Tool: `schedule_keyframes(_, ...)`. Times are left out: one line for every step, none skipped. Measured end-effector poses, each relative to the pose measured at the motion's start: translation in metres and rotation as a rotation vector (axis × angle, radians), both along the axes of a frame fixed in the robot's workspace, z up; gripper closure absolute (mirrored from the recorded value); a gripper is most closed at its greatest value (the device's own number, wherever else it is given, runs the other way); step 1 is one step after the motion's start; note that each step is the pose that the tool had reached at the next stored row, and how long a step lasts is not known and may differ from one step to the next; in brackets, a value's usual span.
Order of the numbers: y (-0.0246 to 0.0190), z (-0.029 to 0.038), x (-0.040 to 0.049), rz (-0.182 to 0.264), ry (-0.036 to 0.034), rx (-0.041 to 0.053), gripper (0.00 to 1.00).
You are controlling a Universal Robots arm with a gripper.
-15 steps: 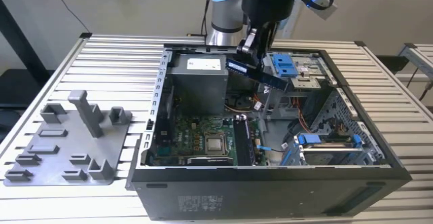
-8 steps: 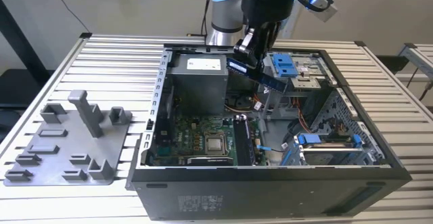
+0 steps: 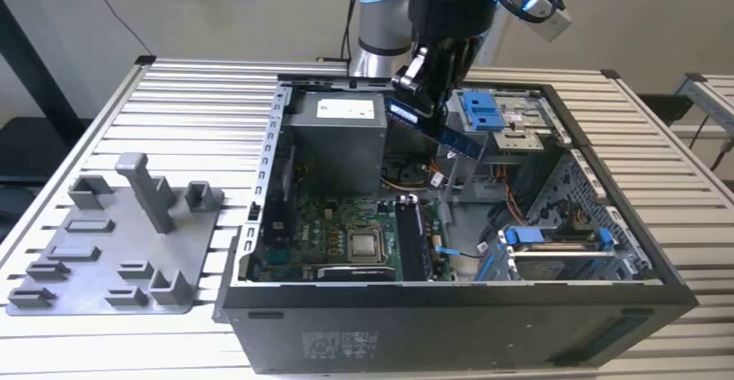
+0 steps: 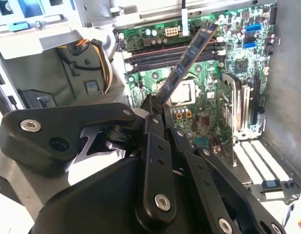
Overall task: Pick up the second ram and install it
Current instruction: 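Insert the second ram into the second slot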
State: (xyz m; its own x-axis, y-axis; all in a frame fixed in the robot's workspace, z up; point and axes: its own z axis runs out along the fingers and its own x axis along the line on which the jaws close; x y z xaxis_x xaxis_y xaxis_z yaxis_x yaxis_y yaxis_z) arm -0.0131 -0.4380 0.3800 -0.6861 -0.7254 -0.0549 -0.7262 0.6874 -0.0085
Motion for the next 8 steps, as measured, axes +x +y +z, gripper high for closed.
schedule_keyframes(0.0000,-0.0001,-0.0001,-0.010,0.0000,0.0000,0.86)
schedule_keyframes(0.0000,-0.0002,-0.0002,-0.019,0.0000,0.0001,0.86)
schedule_keyframes(0.0000,-0.0003,-0.0003,-0.028,0.0000,0.0001,0.86)
schedule_keyframes(0.0000,-0.0004,-0.0004,-0.037,0.0000,0.0001,0.86)
schedule_keyframes(0.0000,-0.0005,-0.0005,-0.047,0.0000,0.0000,0.86)
schedule_keyframes(0.0000,-0.0005,-0.0006,-0.056,0.0000,0.0000,0.86)
schedule_keyframes(0.0000,-0.0006,-0.0008,-0.065,0.0000,0.0000,0.86)
schedule_keyframes(0.0000,-0.0007,-0.0009,-0.074,0.0000,0.0000,0.86)
